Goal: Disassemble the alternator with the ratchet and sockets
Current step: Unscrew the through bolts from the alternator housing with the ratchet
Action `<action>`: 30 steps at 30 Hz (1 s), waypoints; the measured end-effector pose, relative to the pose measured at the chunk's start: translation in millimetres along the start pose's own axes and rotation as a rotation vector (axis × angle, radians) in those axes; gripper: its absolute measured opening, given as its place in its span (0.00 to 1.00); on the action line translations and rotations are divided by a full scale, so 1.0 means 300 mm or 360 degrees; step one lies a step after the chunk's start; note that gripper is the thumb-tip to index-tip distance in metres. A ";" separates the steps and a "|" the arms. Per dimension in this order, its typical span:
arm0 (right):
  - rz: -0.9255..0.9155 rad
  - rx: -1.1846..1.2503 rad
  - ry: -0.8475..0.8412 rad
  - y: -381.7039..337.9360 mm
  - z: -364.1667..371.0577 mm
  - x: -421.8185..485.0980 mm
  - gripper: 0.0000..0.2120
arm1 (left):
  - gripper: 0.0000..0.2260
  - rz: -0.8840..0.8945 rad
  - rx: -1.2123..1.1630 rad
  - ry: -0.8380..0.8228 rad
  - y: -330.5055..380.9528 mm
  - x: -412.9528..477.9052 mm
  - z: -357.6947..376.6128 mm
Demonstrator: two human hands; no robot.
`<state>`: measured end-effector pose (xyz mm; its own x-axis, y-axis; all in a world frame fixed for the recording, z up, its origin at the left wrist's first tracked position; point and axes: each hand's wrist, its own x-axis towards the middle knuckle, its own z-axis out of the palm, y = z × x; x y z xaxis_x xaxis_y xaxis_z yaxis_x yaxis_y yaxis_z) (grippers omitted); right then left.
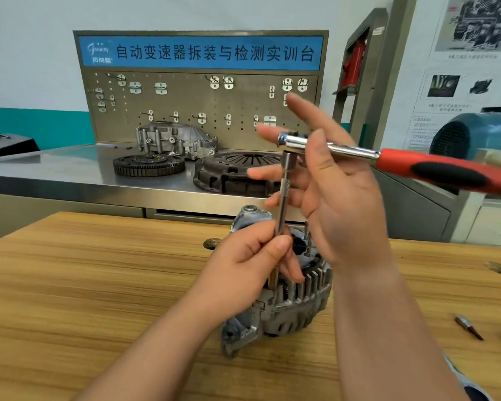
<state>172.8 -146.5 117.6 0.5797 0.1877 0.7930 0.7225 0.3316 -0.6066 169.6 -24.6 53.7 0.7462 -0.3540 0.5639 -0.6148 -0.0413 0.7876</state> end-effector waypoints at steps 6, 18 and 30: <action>-0.0218 -0.0492 -0.0129 -0.038 -0.028 0.001 0.15 | 0.12 0.0005 0.0029 0.0010 -0.001 0.001 -0.001; 0.0141 -0.0117 0.0133 -0.008 0.047 -0.006 0.14 | 0.09 -0.0002 -0.0122 -0.0087 0.006 0.000 -0.020; 0.0080 -0.0004 -0.0075 -0.037 0.057 -0.006 0.19 | 0.14 -0.0058 -0.0172 -0.0072 0.008 -0.005 -0.005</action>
<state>157.3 -134.7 123.9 0.5968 0.2472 0.7633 0.6939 0.3186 -0.6457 167.5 -22.9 55.1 0.7537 -0.3962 0.5243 -0.5544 0.0450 0.8310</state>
